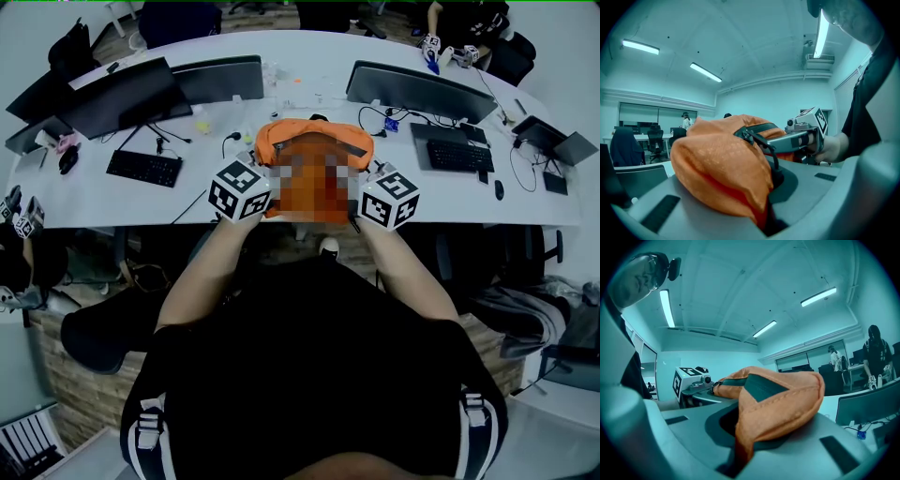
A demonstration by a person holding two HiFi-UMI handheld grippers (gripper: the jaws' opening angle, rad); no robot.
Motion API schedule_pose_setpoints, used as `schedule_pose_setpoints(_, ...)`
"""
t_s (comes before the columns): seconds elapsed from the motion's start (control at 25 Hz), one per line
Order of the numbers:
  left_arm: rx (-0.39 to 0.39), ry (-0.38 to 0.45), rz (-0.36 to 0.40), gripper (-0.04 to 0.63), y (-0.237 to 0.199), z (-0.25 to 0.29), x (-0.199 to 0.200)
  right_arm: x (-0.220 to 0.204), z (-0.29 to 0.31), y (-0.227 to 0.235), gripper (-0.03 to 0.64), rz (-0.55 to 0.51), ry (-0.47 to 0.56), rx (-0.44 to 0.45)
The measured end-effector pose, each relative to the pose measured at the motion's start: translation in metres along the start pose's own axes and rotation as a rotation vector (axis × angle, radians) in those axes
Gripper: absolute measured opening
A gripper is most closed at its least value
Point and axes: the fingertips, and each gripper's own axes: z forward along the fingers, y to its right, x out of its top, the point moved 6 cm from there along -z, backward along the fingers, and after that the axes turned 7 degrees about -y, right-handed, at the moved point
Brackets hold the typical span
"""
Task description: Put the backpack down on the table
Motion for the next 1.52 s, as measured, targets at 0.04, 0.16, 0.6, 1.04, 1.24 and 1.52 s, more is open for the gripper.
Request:
schedule_pose_setpoints(0.04,0.002,-0.002,-0.001,0.058,-0.001,0.004,-0.001,-0.001,0.000,0.004,0.037,0.002,0.000,0.001)
schedule_pose_setpoints(0.16,0.008,-0.007,-0.008,0.057,-0.004,0.014,-0.001,-0.003,0.002,0.016,0.037,0.004,-0.001,0.005)
schedule_pose_setpoints(0.6,0.047,-0.038,-0.022,0.054,-0.030,0.046,0.011,0.006,0.018,0.062,0.037,0.031,0.001,0.054)
schedule_pose_setpoints(1.04,0.065,-0.041,-0.054,0.052,-0.057,0.084,0.012,0.008,0.034,0.111,0.037,0.034,-0.026,0.090)
schedule_pose_setpoints(1.24,0.057,-0.042,-0.064,0.051,-0.070,0.102,0.013,0.008,0.042,0.134,0.037,0.045,-0.042,0.106)
schedule_pose_setpoints(1.52,0.050,-0.044,-0.076,0.048,-0.082,0.136,0.015,0.007,0.044,0.172,0.037,0.047,-0.058,0.110)
